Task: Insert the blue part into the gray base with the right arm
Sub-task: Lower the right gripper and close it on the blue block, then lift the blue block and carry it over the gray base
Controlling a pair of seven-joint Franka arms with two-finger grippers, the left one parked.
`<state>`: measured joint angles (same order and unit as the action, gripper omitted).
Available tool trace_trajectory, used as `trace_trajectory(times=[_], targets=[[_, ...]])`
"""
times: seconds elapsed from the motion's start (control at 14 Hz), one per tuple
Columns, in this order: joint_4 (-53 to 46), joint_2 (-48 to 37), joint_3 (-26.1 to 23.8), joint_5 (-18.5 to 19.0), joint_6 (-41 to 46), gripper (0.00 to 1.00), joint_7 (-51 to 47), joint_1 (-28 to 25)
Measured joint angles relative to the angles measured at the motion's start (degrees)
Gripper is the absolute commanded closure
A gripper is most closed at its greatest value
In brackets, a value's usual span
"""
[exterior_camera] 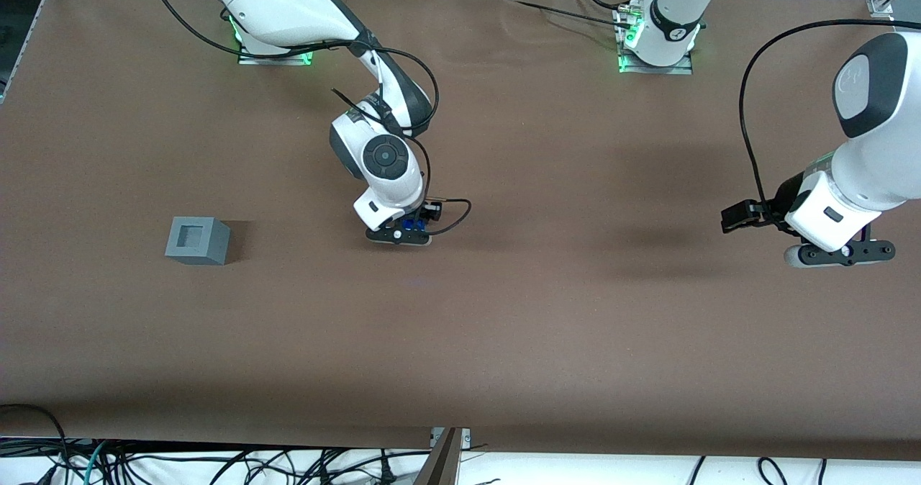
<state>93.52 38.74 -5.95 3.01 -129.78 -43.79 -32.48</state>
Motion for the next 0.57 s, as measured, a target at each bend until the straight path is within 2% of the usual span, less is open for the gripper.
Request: trace_trajectory(times=[0.29,0.57], targets=[[0.0,0.0,0.0,0.0,0.0,0.48,0.0,0.0],[0.0,0.0,0.0,0.0,0.0,0.64,0.0,0.0]])
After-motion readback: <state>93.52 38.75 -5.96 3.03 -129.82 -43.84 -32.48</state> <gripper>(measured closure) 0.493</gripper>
